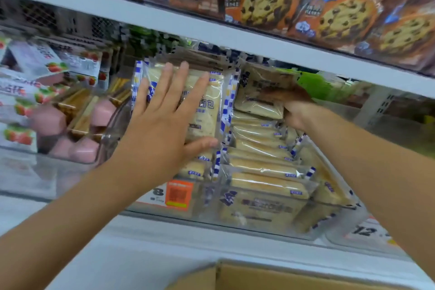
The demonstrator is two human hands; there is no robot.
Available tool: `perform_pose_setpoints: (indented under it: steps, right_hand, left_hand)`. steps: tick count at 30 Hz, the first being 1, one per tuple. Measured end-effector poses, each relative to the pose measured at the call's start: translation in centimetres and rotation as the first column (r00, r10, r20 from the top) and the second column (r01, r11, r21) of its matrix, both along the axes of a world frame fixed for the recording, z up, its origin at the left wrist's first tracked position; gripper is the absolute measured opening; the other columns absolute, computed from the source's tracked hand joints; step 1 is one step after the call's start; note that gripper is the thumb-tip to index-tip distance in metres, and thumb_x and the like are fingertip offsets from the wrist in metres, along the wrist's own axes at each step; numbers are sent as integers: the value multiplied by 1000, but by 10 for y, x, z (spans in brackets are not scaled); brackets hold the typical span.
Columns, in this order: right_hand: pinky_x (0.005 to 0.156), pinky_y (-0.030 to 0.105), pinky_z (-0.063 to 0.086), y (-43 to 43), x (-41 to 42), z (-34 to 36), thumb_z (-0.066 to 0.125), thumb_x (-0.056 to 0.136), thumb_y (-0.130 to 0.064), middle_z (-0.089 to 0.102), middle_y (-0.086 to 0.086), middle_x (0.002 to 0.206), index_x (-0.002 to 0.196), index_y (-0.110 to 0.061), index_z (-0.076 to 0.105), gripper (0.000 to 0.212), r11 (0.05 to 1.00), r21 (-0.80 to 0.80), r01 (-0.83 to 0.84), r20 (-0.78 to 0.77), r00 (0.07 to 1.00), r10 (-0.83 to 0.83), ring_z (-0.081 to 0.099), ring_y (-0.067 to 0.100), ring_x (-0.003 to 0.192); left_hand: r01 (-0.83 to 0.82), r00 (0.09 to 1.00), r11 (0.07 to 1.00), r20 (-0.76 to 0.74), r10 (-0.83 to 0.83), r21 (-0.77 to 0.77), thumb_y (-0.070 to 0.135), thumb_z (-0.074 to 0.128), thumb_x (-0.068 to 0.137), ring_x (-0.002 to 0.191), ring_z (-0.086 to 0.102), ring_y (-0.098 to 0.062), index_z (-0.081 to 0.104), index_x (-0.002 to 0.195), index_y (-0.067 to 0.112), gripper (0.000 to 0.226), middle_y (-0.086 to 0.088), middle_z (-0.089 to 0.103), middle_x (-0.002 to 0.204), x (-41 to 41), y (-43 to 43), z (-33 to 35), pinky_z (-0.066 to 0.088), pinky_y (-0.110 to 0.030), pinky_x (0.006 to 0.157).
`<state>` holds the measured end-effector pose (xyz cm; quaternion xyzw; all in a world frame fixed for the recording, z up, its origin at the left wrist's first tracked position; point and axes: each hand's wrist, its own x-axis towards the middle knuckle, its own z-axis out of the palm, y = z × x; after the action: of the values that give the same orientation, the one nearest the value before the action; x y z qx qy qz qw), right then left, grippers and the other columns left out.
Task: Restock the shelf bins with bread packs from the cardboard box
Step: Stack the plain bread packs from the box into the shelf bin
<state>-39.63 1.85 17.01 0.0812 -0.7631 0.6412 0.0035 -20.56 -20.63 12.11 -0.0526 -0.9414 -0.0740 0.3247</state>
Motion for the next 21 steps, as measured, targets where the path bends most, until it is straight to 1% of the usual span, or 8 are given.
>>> perform_pose_setpoints:
  steps: [5,8,10,12,13,17,18,21]
  right_hand:
    - [93,46,54,-8,-9,7,79,71,2,73,11,105,115,-2,65,47,999,-34,-15,-94,995,11,71,24,97]
    - [94,46,53,-11,-16,6,79,72,2,69,15,113,122,3,60,53,1000,-12,3,-129,992,-4,69,26,102]
    - [100,45,49,-12,-18,3,85,70,-14,62,14,127,138,-3,47,79,987,118,110,-162,983,-90,62,26,114]
    - [109,42,40,-12,-17,1,87,67,-35,38,11,150,154,-15,14,115,910,308,278,-227,950,-213,43,27,134]
    - [110,41,39,-13,-16,0,86,68,-40,30,10,154,155,-19,4,121,876,357,326,-270,933,-237,37,27,138]
    - [97,34,51,-20,-9,-7,82,63,-39,47,7,136,148,-28,22,104,909,345,234,-383,919,-91,51,23,121]
    - [96,32,51,-20,-8,-10,81,65,-32,41,8,141,150,-32,16,108,894,400,202,-362,931,-48,47,25,126]
    - [85,18,46,-14,-3,-15,80,76,-14,7,8,160,152,-41,1,113,787,590,180,-319,948,22,19,26,146]
  left_hand:
    - [6,1000,1000,4,-6,2,83,17,76,148,-23,-14,-14,154,37,96,3,-19,162,1,0,0,-14,-42,119]
    - [7,1000,1000,3,-7,1,84,19,77,148,-23,-14,-15,153,37,96,3,-19,162,2,0,0,-13,-43,119]
    - [15,1000,1000,1,-15,1,83,20,78,149,-21,-15,-14,154,37,95,3,-17,163,1,0,0,-11,-44,120]
    - [17,1000,1000,1,-17,-3,83,19,78,149,-19,-16,-12,154,36,95,2,-15,163,2,0,0,-11,-44,120]
    - [13,1000,1000,1,-13,-5,83,19,78,149,-20,-15,-13,154,36,95,2,-16,163,2,0,0,-11,-44,120]
    - [9,1000,1000,1,-9,-2,83,18,78,149,-21,-15,-13,154,36,95,3,-17,163,2,1,0,-11,-44,120]
    - [11,1000,1000,2,-11,0,83,18,77,149,-20,-15,-12,154,36,96,3,-17,163,2,1,0,-11,-44,120]
    - [14,1000,1000,6,-14,2,83,18,78,149,-21,-15,-13,154,36,96,3,-17,163,3,1,0,-11,-44,120]
